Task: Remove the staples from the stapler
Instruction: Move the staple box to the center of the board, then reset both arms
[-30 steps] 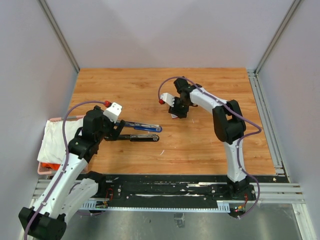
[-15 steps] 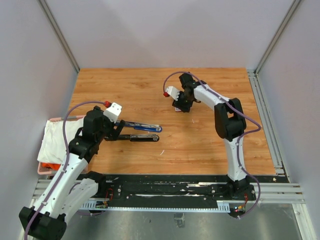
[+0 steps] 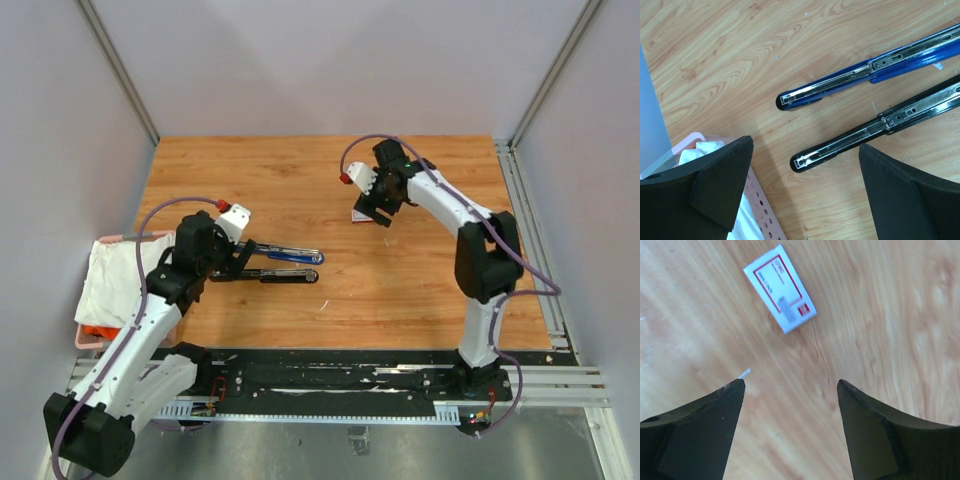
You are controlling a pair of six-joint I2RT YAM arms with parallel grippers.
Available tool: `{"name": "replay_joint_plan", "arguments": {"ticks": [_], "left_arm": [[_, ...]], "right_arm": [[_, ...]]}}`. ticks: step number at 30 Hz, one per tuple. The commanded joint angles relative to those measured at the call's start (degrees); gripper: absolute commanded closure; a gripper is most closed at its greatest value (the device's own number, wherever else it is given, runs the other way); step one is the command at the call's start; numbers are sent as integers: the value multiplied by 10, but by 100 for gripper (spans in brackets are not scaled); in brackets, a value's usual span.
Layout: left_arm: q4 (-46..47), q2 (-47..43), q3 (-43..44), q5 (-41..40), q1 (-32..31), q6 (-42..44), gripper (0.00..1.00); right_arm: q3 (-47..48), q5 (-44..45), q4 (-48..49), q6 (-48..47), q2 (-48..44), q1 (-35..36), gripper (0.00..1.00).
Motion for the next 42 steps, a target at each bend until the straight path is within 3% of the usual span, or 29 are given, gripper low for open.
{"name": "replay_joint_plan", "arguments": {"ticks": [1, 10, 16, 24, 33, 42], "left_arm": [[29, -2, 10, 29, 9, 0, 2], [75, -24, -35, 92, 82, 4, 2], [101, -27, -53, 134, 135, -3, 2], [102, -87, -84, 145, 140, 3, 2], [72, -175, -114, 146, 140, 2, 2], [92, -201, -139, 125, 140, -10, 2]], "right_arm": [[-67, 59, -8, 96, -148, -18, 23], [-277, 42, 48, 204, -391, -136, 22], [-422, 135, 125, 196, -553, -142, 21], [-548, 181, 172, 215, -756, -141, 21], [-632, 256, 191, 237, -899, -143, 20], [-646, 257, 201, 238, -929, -143, 17]]}}
